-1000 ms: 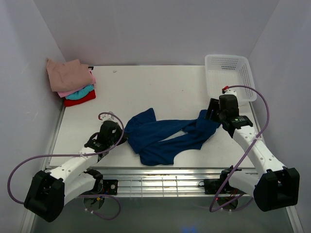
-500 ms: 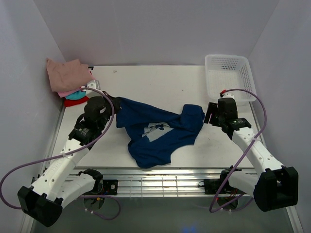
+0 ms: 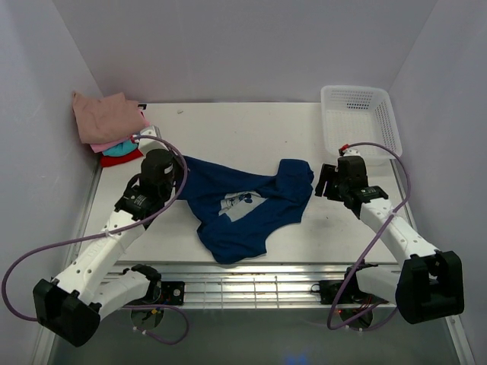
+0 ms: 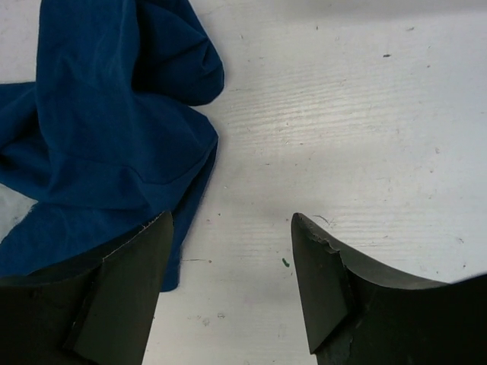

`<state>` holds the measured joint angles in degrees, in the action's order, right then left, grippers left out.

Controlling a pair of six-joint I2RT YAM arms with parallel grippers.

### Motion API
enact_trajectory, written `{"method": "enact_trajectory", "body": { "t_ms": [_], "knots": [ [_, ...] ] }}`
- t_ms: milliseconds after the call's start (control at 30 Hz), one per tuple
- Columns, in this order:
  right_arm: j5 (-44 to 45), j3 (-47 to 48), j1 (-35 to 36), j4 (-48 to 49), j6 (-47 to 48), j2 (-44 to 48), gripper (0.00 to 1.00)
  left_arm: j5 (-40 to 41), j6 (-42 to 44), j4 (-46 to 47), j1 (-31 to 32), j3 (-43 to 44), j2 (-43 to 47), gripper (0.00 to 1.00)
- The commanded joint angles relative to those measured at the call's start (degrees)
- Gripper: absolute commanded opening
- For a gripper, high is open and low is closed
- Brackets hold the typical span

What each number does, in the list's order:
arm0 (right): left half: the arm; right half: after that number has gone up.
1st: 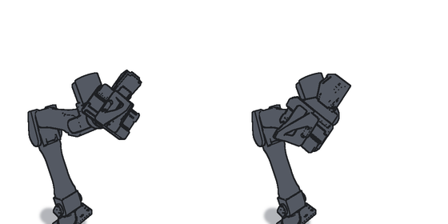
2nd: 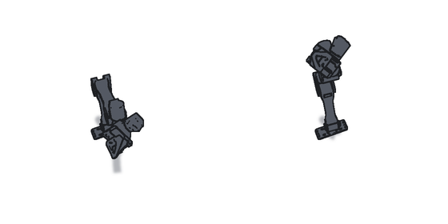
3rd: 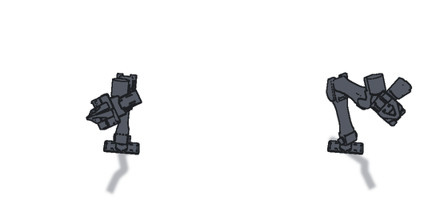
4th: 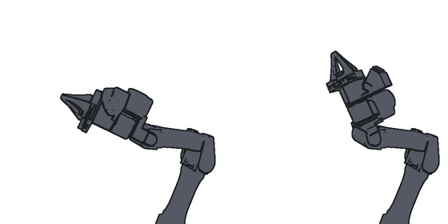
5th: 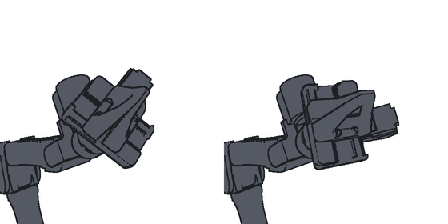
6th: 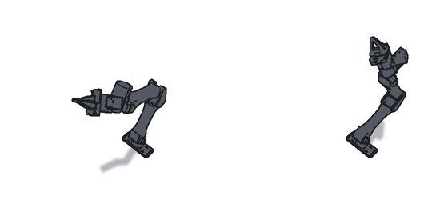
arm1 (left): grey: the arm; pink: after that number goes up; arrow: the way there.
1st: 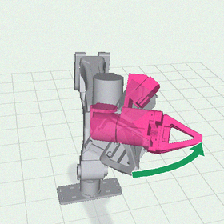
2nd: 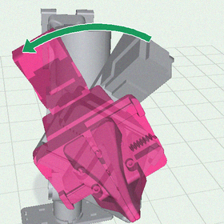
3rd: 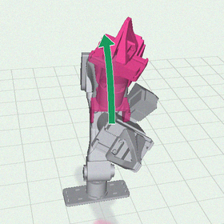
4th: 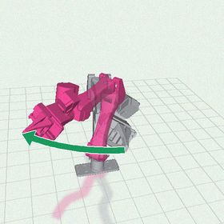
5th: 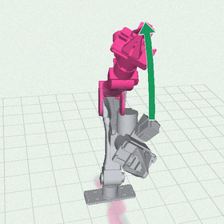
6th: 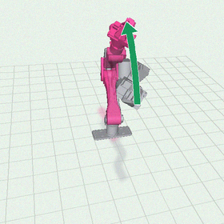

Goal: Fold and stack the t-shirts
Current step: Flatten the tshirt out

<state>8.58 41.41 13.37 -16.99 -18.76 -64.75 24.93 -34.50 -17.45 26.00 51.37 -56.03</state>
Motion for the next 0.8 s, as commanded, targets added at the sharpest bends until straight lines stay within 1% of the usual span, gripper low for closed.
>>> {"method": "enact_trajectory", "body": {
  "t_ms": [0, 67, 100, 200, 267, 333, 367, 400, 467, 500, 600, 667, 767],
  "knots": [
    [-2.9, -1.7, 0.2, 3.2, -0.4, -1.2, 0.69, 5.5, -0.7, 1.2, 0.0, -2.4, -2.1, 0.0],
    [-3.3, -2.0, 0.3, 3.5, -0.6, -1.1, 0.69, 7.7, -1.2, 3.1, 0.0, -4.3, -4.4, 0.0],
    [-3.4, -2.2, 0.4, 3.6, -0.6, -0.9, 0.69, 10.0, -1.4, 4.0, -0.1, -6.1, -5.3, 0.0],
    [-3.2, -2.3, 0.5, 3.2, -0.5, 0.2, 0.69, 12.9, -2.1, 7.0, -0.5, -8.4, -9.4, 0.0],
    [-3.1, -2.3, 0.7, 2.7, -0.5, 1.3, 0.69, 14.0, -3.1, 7.8, -0.7, -10.0, -12.2, 0.22],
    [-3.5, -2.5, 0.7, 2.4, -0.4, 1.9, 0.69, 13.0, -4.3, 7.0, -0.7, -11.2, -12.7, 0.45],
    [-3.4, -2.6, 0.7, 2.3, -0.4, 2.6, 0.69, 12.5, -5.9, 5.9, -0.7, -11.8, -11.8, 0.67],
    [-3.4, -2.6, 0.8, 2.2, -0.3, 2.9, 0.69, 12.1, -6.8, 5.2, -0.7, -12.6, -10.9, 0.73],
    [-3.0, -3.0, 0.9, 2.1, -0.4, 3.3, 0.69, 10.5, -8.4, 3.3, -0.6, -15.1, -8.5, 0.76],
    [-3.0, -3.1, 0.8, 2.2, -0.6, 3.4, 0.69, 10.0, -8.9, 2.5, -0.6, -15.9, -5.7, 0.77],
    [-3.7, -3.4, 0.9, 2.8, -1.1, 3.2, 0.69, 6.6, -10.2, 0.7, -0.5, -19.2, -1.2, 0.77],
    [-4.0, -3.8, 1.0, 3.5, -1.7, 3.1, 0.69, 5.1, -10.6, 0.1, -0.4, -21.4, -0.4, 0.77],
    [-4.3, -4.2, 1.2, 4.2, -2.3, 2.9, 0.69, 5.6, -11.5, 0.5, -0.4, -23.2, -1.7, 0.75]
  ]
}}
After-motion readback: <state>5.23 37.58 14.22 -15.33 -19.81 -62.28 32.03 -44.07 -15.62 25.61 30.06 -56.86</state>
